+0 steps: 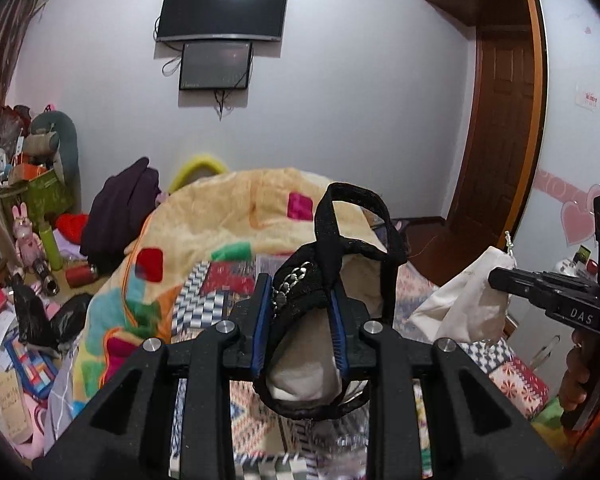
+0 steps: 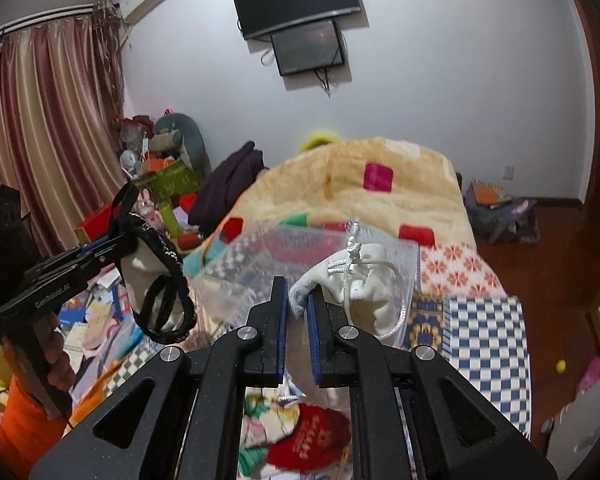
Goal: Organize soft objects
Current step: 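Grasp the cream strapped bag with the left tool while the right grasps the white cloth, then carry the bag into the clear box with the left tool while the right drops the cloth in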
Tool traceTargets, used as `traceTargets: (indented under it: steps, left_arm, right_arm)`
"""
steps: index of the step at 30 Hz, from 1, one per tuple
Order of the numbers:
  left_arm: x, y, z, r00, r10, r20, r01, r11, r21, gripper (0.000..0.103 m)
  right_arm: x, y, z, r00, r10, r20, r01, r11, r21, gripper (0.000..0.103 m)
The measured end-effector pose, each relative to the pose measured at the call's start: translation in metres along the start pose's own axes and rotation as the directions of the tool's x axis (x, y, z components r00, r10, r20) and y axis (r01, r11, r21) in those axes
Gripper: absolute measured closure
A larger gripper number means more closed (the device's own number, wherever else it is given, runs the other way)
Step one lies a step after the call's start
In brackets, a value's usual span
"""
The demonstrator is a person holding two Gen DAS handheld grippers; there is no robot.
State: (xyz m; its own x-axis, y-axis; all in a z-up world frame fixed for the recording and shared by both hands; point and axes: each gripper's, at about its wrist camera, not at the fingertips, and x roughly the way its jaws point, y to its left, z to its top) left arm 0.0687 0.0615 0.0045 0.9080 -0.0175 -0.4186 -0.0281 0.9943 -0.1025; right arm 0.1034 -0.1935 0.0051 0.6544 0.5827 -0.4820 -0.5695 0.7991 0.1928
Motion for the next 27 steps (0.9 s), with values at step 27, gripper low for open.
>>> traceTargets:
  steps: [27]
  left_arm:
    - [0.157, -0.027, -0.005, 0.958, 0.011, -0.285, -0.001, 0.999, 0.035, 0.076]
  right_arm:
    - [0.114, -0.015, 0.008, 0.983, 0.011, -0.181, -0.002, 0.999, 0.05, 0.094]
